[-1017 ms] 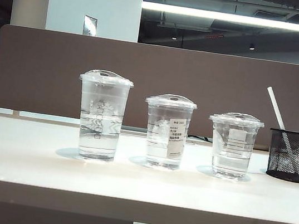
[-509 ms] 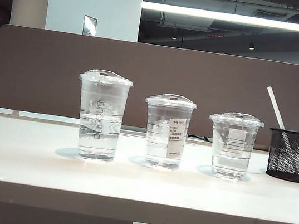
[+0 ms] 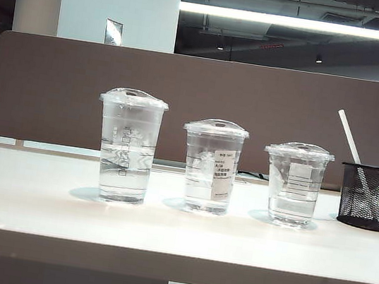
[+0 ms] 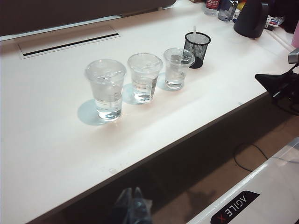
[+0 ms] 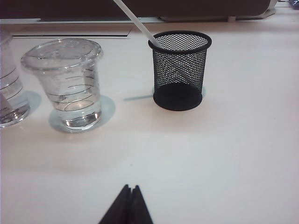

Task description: Pick up the straw and insert it into the large coffee cup.

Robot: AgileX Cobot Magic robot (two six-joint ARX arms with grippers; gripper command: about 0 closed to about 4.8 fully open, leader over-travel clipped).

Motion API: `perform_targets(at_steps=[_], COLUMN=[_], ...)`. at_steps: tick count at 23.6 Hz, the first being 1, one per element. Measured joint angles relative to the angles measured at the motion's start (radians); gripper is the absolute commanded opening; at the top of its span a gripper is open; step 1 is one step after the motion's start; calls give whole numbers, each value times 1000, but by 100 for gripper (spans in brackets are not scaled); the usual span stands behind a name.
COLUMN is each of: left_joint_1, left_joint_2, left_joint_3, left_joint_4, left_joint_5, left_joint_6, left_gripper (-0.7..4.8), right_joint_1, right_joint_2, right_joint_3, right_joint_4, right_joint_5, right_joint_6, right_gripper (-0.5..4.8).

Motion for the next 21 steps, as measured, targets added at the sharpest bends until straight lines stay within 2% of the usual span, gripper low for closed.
perform_targets(at_steps=[15, 18, 20, 21], left_joint_1=[0, 0, 0, 0], left_joint_2=[0, 0, 0, -1], left_joint_3=[0, 0, 0, 0], left_joint_4=[0, 0, 0, 0], left_joint_5=[0, 0, 0, 0], left_joint_6=[0, 0, 0, 0], left_gripper=[-3, -3, -3, -3], right_joint_1=[0, 0, 0, 0], right_joint_2=[0, 0, 0, 0], right_joint_3=[0, 0, 0, 11], right_joint_4=[0, 0, 3, -7], right_joint_5=[-10, -14, -15, -16], right_joint_6=[7, 97, 150, 193], right_gripper=[21, 21, -10, -9])
